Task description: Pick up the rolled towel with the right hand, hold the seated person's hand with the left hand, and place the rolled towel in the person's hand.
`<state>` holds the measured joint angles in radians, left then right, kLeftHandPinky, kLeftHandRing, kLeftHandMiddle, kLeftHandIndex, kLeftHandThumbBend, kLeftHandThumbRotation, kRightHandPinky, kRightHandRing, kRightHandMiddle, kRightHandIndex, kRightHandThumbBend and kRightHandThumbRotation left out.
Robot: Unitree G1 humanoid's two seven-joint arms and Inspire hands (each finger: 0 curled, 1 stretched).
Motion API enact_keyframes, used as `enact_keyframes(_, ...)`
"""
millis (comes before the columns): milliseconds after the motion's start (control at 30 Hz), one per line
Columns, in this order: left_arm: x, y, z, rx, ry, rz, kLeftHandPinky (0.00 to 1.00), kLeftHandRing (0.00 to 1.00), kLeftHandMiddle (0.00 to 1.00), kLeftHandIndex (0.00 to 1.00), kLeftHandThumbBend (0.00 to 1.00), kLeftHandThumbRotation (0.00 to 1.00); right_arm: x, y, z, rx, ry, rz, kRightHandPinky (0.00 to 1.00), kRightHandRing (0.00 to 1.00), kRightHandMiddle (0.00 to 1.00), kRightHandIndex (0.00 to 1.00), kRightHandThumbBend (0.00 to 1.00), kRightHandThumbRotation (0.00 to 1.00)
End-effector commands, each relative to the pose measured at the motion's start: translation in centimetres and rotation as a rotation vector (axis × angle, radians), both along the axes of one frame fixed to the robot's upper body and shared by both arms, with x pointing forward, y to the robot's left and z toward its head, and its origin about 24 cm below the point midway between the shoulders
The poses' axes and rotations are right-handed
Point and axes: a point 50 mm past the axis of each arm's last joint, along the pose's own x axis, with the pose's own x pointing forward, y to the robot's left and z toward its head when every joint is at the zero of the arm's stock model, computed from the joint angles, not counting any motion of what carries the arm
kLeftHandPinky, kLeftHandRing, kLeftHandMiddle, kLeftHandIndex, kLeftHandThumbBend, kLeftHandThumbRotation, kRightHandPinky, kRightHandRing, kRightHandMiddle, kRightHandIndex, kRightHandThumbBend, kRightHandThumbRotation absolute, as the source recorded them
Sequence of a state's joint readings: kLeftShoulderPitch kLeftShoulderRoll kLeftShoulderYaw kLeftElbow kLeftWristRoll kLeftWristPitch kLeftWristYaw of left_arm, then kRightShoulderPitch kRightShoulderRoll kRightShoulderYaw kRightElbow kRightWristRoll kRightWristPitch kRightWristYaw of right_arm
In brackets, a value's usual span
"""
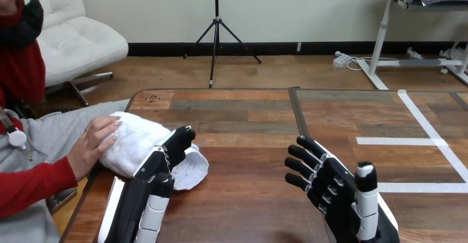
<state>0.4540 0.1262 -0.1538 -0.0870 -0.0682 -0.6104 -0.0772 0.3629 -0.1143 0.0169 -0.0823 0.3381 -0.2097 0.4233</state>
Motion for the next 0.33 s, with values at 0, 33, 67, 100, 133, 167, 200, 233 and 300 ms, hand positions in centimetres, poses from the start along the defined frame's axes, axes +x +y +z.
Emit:
enact_keyframes(0, 1.16, -0.53, 1.84, -0.026, -0.098, -0.014, 0.89, 0.89, 0.86, 0.82, 0.79, 1.00, 1.60, 0.20, 1.71, 0.023, -0.090, 0.001, 0.85, 0.89, 0.89, 0.90, 1.00, 1.00)
enact_keyframes(33, 1.16, -0.53, 1.84, -0.029, -0.096, -0.014, 0.89, 0.89, 0.86, 0.82, 0.79, 1.00, 1.60, 0.20, 1.70, 0.024, -0.089, 0.002, 0.85, 0.89, 0.89, 0.90, 1.00, 1.00)
enact_keyframes(67, 1.16, -0.54, 1.84, -0.031, -0.095, -0.015, 0.89, 0.89, 0.86, 0.82, 0.79, 1.00, 1.60, 0.20, 1.70, 0.024, -0.089, 0.002, 0.85, 0.89, 0.89, 0.89, 1.00, 1.00)
enact_keyframes(100, 1.16, -0.53, 1.84, -0.032, -0.094, -0.015, 0.89, 0.89, 0.86, 0.82, 0.80, 1.00, 1.60, 0.20, 1.70, 0.025, -0.088, 0.003, 0.85, 0.88, 0.89, 0.89, 1.00, 1.00)
enact_keyframes(133, 1.16, -0.53, 1.83, -0.033, -0.093, -0.016, 0.89, 0.89, 0.86, 0.82, 0.80, 1.00, 1.60, 0.20, 1.69, 0.024, -0.087, 0.003, 0.84, 0.88, 0.89, 0.89, 1.00, 1.00)
enact_keyframes(167, 1.16, -0.52, 1.83, -0.033, -0.092, -0.016, 0.89, 0.89, 0.86, 0.82, 0.79, 1.00, 1.59, 0.20, 1.68, 0.024, -0.086, 0.003, 0.84, 0.88, 0.89, 0.89, 1.00, 1.00)
enact_keyframes(200, 1.15, -0.51, 1.83, -0.033, -0.092, -0.017, 0.89, 0.89, 0.86, 0.82, 0.79, 1.00, 1.59, 0.20, 1.67, 0.024, -0.086, 0.004, 0.84, 0.88, 0.88, 0.89, 1.00, 1.00)
enact_keyframes(233, 1.16, -0.49, 1.83, -0.032, -0.092, -0.018, 0.89, 0.89, 0.86, 0.82, 0.79, 1.00, 1.60, 0.20, 1.66, 0.024, -0.085, 0.005, 0.84, 0.88, 0.88, 0.89, 1.00, 1.00)
enact_keyframes(300, 1.17, -0.47, 1.82, -0.031, -0.092, -0.019, 0.89, 0.89, 0.86, 0.82, 0.79, 1.00, 1.61, 0.20, 1.65, 0.024, -0.085, 0.006, 0.83, 0.88, 0.88, 0.89, 1.00, 1.00)
